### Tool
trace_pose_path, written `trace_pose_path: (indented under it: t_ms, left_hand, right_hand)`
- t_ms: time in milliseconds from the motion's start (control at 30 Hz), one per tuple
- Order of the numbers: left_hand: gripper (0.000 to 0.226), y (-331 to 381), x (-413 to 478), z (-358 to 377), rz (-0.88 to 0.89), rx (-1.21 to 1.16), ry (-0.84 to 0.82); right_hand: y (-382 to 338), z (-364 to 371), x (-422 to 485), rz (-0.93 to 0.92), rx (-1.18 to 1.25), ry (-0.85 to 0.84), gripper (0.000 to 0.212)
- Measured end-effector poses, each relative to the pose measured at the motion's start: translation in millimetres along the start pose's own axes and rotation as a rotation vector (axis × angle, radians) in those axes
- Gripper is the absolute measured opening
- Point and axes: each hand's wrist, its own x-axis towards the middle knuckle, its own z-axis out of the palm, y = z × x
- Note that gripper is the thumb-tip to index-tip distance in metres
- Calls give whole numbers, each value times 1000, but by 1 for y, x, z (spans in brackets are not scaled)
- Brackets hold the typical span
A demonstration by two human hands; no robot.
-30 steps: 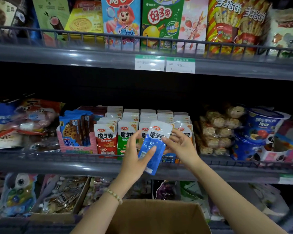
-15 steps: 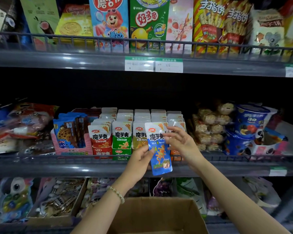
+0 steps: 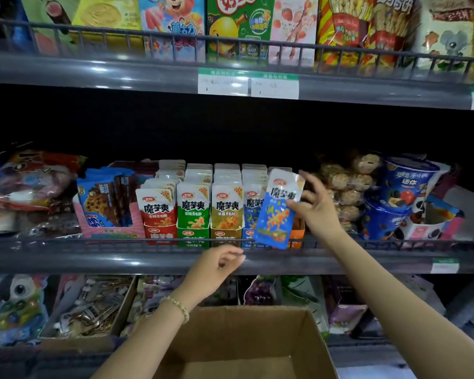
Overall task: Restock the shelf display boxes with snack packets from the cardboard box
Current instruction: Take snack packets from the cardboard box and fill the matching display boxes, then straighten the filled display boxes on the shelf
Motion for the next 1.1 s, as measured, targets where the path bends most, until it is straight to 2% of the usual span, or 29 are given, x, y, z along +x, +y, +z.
trace_pose_path:
  t_ms: [133,267,333,467,633,733,800,900,1000,1100]
  left_hand:
    - [22,-31,-4,4,-22,186,-49]
    - [22,-33,0,6,1,240,-75]
    - [24,-34,3,7,-3,227,-72]
    - [23,-36,4,6,-18,185,-67]
    - [24,-35,4,6,-6,191,-57]
    - [27,-38,3,8,6,194,-52]
    - [29,-42,-3,9,10,212,-54]
    - [31,-54,-18,10,-3,264,-101]
    - [27,-71,-39,9,-90,381,-212]
    - [26,-87,-53,8,-141,496,-230]
  right_hand:
    - [10,1,26,-73,38,107,61]
    - [18,16,48,-141,-50,103,59]
    - [28,23,55,-160,-173,61,59]
    - [52,26,57,-115,-556,-164,58]
    - [55,18,53,-167,-855,-106,68]
    - [51,20,29,-219,-869,-141,70]
    - [52,26,-3,-311,-786,-151,54]
    - [70,33,-61,-304,-693,-317,26]
    - [102,38,-104,-143,-788,-550,28]
    - [124,42,-120,4,-979,-669,38]
